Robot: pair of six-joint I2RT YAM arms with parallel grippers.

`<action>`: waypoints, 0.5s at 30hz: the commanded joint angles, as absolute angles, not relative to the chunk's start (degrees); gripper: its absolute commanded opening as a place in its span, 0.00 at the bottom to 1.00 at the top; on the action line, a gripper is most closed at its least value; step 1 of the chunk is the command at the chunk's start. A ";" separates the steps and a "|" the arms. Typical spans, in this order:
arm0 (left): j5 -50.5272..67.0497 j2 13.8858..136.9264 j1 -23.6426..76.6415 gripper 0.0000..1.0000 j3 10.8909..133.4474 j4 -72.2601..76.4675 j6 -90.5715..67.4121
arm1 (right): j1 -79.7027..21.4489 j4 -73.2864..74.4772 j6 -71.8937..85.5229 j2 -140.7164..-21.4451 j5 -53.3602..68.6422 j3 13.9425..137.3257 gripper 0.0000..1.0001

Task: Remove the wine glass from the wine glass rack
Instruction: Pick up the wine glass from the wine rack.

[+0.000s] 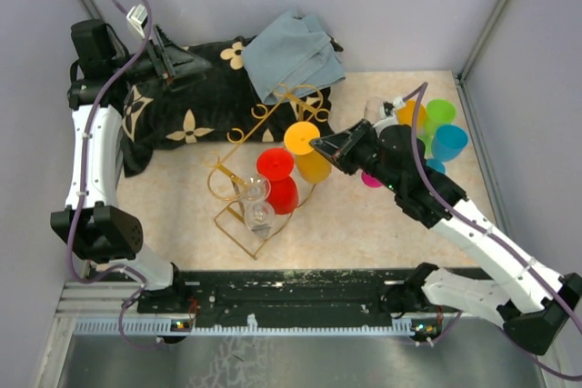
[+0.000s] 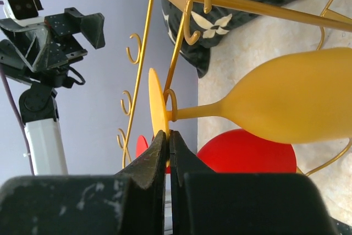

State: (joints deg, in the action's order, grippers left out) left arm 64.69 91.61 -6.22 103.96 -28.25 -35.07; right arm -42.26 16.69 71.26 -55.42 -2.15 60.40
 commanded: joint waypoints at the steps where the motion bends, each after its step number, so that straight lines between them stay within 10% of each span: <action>1: 65.98 91.69 -6.27 0.96 105.76 -26.81 -35.66 | -42.81 15.22 72.89 -52.09 -4.00 61.24 0.00; 15: 68.63 92.28 -6.31 0.96 106.27 -22.68 -40.20 | -42.86 22.21 76.33 -44.89 -6.24 61.34 0.00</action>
